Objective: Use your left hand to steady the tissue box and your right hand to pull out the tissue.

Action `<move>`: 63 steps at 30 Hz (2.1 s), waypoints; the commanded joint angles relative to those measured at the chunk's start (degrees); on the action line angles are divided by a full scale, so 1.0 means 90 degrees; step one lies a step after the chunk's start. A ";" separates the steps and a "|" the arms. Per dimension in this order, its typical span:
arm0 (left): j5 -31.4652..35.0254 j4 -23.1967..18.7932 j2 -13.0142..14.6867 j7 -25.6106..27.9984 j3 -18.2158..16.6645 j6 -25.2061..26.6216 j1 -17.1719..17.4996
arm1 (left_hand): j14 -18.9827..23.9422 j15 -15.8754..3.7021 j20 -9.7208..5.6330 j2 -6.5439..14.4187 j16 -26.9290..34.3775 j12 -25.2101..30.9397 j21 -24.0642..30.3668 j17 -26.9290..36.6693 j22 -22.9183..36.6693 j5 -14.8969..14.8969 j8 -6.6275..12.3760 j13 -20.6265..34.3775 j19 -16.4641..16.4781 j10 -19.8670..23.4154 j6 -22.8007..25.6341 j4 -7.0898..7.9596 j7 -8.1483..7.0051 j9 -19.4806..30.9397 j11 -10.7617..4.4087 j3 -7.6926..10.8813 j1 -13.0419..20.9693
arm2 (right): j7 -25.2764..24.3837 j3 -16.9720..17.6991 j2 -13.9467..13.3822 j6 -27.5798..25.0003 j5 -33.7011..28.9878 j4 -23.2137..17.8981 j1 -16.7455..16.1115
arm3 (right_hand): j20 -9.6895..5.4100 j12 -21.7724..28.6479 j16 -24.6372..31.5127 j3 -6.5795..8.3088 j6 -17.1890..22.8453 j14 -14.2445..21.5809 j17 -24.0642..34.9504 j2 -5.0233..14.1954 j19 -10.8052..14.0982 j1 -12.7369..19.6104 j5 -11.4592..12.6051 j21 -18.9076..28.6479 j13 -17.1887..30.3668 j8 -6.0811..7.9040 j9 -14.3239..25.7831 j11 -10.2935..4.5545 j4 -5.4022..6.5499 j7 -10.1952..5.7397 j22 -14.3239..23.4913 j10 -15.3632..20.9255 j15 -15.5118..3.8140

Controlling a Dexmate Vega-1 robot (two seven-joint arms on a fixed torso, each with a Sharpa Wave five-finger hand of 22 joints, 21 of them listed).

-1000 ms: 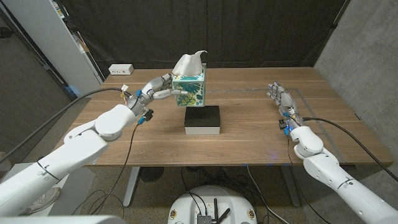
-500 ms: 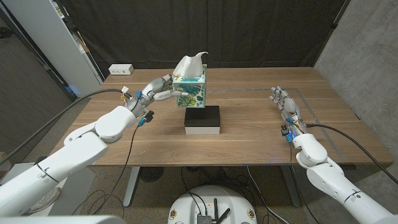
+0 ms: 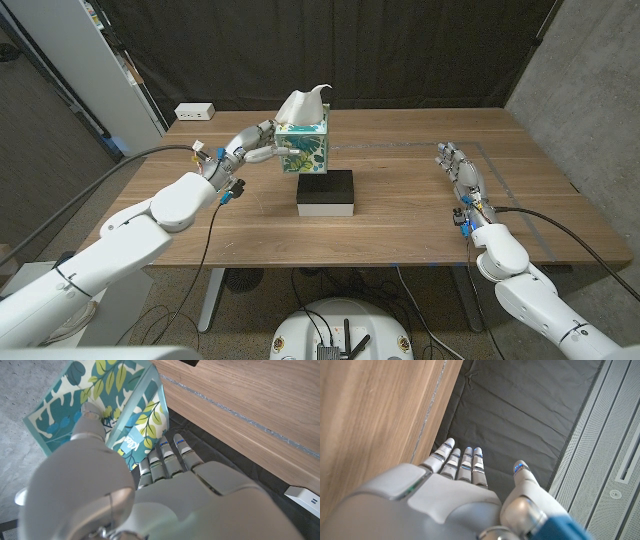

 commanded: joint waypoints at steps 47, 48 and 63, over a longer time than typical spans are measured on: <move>-0.0046 0.0363 -0.0128 -0.0214 0.0276 -0.0142 -0.0362 | -0.0073 -0.0357 0.0015 0.0006 -0.0035 -0.0023 -0.0018 0.0052 0.0031 0.0019 0.1363 0.0254 -0.0010 -0.0077 -0.0035 0.0107 -0.0026 0.2041 0.0008 0.0204 -0.0046 | -0.0049 0.0506 -0.0126 -0.1010 0.0844 -0.1982 -0.0725 | 0.0040 0.0031 0.0045 0.0276 0.0122 0.0069 0.0059 0.0235 0.0225 0.0105 0.0055 -0.0029 0.0012 0.0014 0.0024 0.0090 0.0057 0.0018 0.0041 0.0126 0.0048; -0.0066 0.0375 -0.0131 -0.0231 0.0279 -0.0156 -0.0369 | -0.0073 -0.0358 0.0015 0.0007 -0.0035 -0.0022 -0.0018 0.0052 0.0031 0.0020 0.1366 0.0258 -0.0010 -0.0075 -0.0037 0.0107 -0.0026 0.2042 0.0011 0.0205 -0.0047 | -0.0020 0.0522 -0.0153 -0.1043 0.0880 -0.2017 -0.0730 | 0.0042 0.0031 0.0045 0.0280 0.0123 0.0070 0.0060 0.0234 0.0227 0.0109 0.0056 -0.0029 0.0012 0.0014 0.0024 0.0081 0.0056 0.0014 0.0042 0.0128 0.0050; -0.0076 0.0402 -0.0110 -0.0244 0.0322 -0.0153 -0.0422 | -0.0072 -0.0357 0.0018 0.0019 -0.0030 -0.0036 -0.0022 0.0059 0.0031 0.0020 0.1419 0.0324 -0.0019 -0.0096 -0.0058 0.0110 -0.0023 0.2021 0.0033 0.0229 -0.0058 | -0.0005 0.0823 -0.0388 -0.1514 0.1225 -0.2586 -0.0875 | 0.0127 0.0034 0.0073 0.0324 0.0149 0.0101 0.0090 0.0196 0.0280 0.0115 0.0060 -0.0033 0.0016 0.0016 0.0028 0.0172 0.0092 0.0119 0.0046 0.0152 0.0130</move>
